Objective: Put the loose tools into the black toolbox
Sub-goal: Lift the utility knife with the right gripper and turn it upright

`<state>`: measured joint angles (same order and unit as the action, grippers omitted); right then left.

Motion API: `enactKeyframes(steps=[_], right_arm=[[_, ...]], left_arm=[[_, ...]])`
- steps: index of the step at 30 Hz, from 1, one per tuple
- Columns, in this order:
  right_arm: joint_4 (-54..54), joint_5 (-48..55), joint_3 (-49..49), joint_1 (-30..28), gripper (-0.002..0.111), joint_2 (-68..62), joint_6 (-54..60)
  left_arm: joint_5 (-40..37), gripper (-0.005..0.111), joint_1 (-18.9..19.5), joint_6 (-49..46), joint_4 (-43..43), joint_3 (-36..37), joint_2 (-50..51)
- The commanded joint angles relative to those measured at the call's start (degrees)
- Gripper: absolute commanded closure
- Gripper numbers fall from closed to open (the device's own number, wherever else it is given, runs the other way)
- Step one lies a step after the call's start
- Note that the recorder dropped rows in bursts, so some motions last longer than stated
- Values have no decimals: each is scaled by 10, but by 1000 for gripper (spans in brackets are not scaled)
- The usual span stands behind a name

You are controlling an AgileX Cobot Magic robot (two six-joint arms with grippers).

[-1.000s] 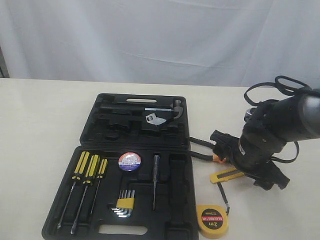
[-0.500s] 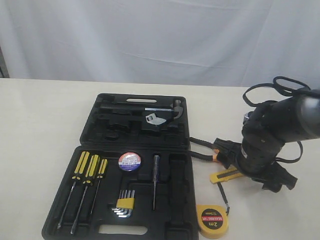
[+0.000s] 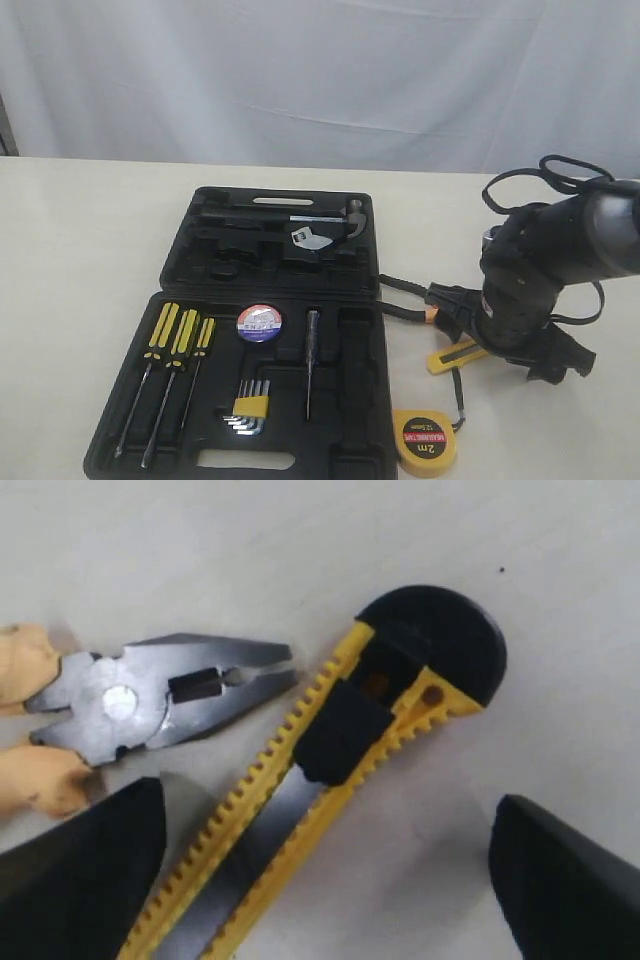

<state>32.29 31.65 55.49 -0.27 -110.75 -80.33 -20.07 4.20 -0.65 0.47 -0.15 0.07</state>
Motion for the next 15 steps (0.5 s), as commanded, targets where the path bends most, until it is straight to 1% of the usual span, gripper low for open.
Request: enactKeyframes(steps=[1, 6, 12, 14, 15], right_arm=[[-76, 50, -3, -3, 25, -8, 86], [-142, 90, -3, -3, 25, -8, 183], [-158, 98, -3, -3, 25, -1, 212], [-158, 85, -3, -3, 32, 3, 212], [-158, 78, -3, -3, 40, 3, 204]], left_arm=[[5, 107, -3, 2, -5, 1, -1], [5, 107, -3, 2, -5, 1, -1], [5, 107, -3, 2, -5, 1, -1], [5, 107, -3, 2, -5, 1, -1], [5, 107, -3, 2, -5, 1, -1]])
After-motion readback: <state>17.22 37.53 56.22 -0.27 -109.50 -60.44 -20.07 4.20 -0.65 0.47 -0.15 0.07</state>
